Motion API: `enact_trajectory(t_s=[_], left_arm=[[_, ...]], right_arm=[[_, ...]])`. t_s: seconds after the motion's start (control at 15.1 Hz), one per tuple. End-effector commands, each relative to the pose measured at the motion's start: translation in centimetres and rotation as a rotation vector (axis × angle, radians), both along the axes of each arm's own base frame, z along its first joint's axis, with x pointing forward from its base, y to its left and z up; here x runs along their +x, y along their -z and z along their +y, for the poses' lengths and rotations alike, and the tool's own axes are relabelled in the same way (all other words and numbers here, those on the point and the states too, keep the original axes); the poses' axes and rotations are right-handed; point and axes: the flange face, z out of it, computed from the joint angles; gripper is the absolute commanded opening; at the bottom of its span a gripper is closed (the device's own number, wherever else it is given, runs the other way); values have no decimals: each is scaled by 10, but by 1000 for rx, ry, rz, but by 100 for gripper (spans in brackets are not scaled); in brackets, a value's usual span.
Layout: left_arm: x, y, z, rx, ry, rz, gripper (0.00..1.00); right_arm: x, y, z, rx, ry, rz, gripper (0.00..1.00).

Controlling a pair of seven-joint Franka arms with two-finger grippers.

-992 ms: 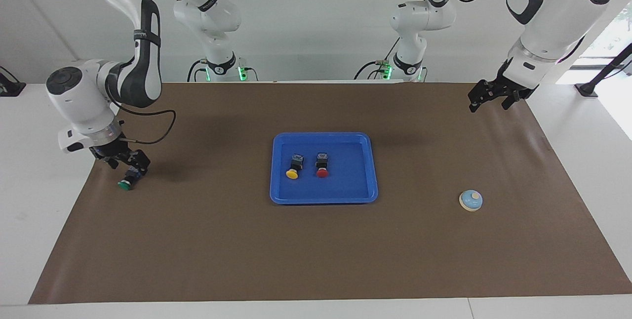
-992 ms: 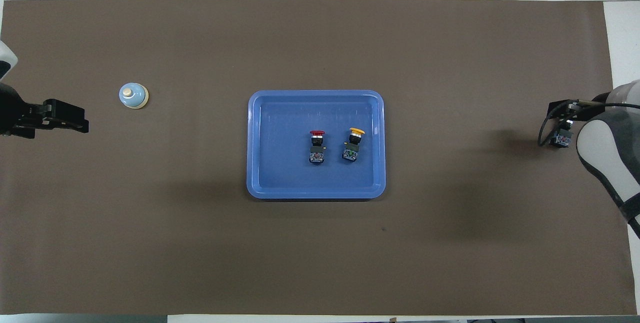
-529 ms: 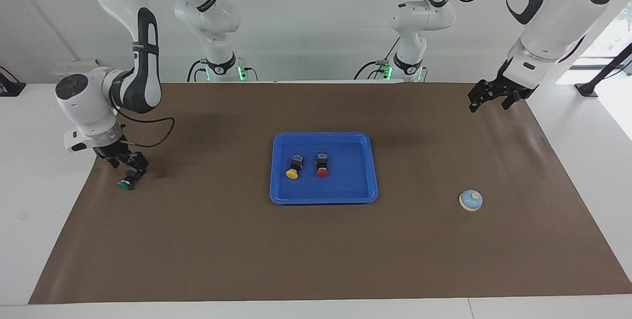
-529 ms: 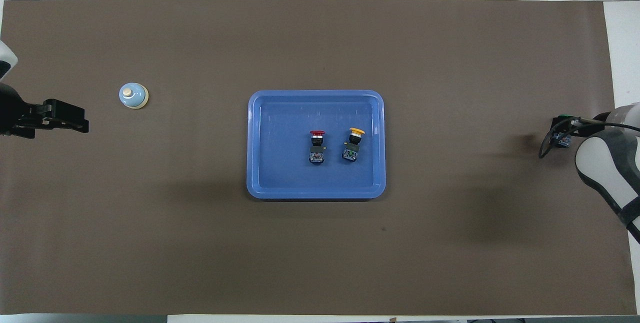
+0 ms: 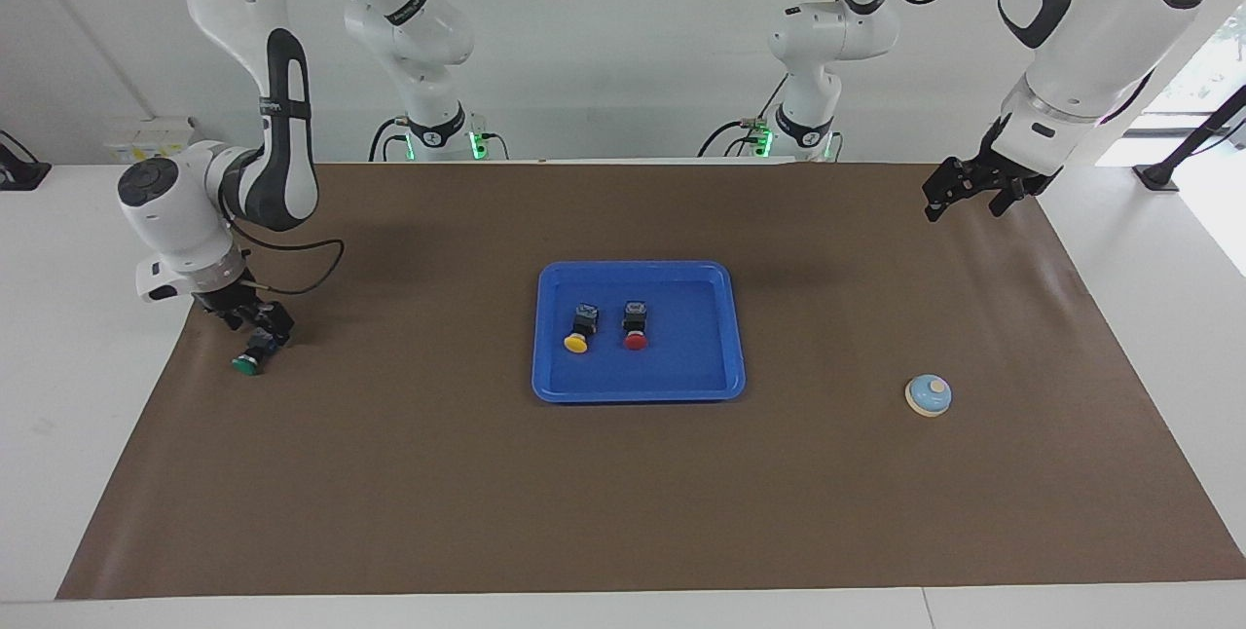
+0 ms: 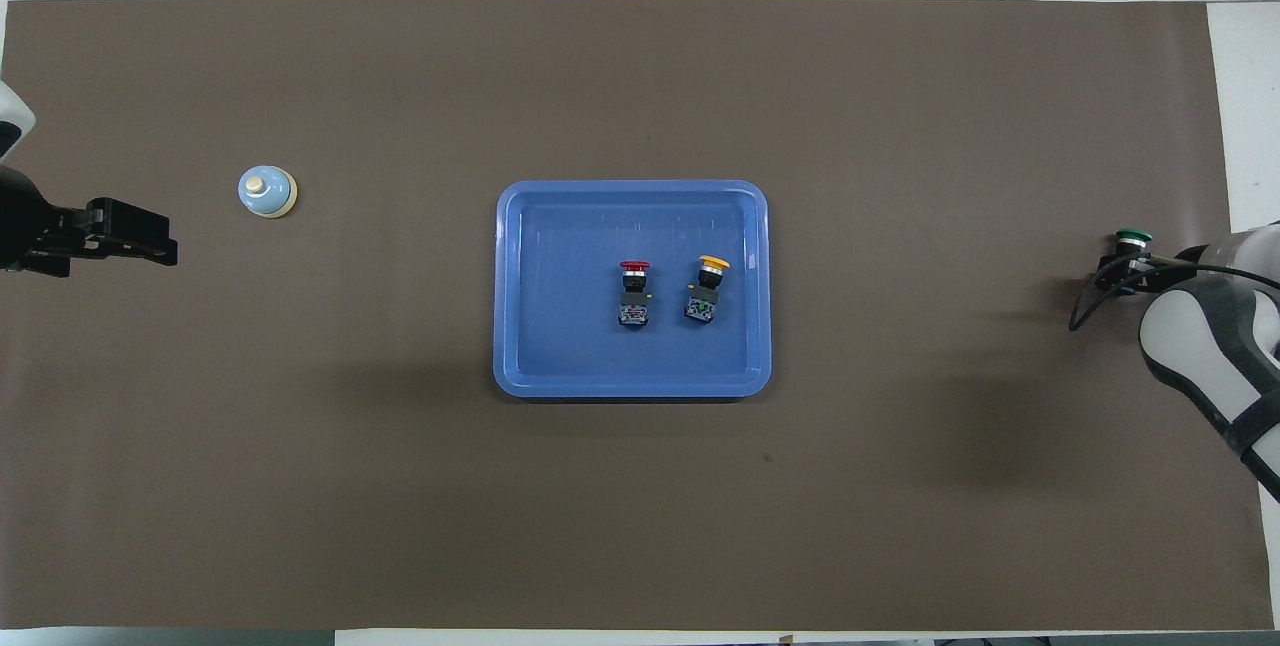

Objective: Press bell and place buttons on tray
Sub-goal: 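Move the right gripper to the green button switch and grasp it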

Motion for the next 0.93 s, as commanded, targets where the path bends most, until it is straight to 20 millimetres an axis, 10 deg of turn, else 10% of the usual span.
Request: enact_trajectory(t_s=[0.0, 0.4, 0.66, 0.86], left_arm=[[-5, -6, 2, 14, -10, -5, 100], [-5, -6, 2, 14, -10, -5, 100], [-5, -6, 2, 14, -10, -5, 100], [-5, -6, 2, 14, -8, -5, 100]], right_arm=[[-5, 0, 0, -3, -32, 11, 0], [11, -24, 27, 5, -97, 41, 0], [52, -88, 107, 6, -181, 75, 0], [75, -138, 203, 4, -170, 118, 0]])
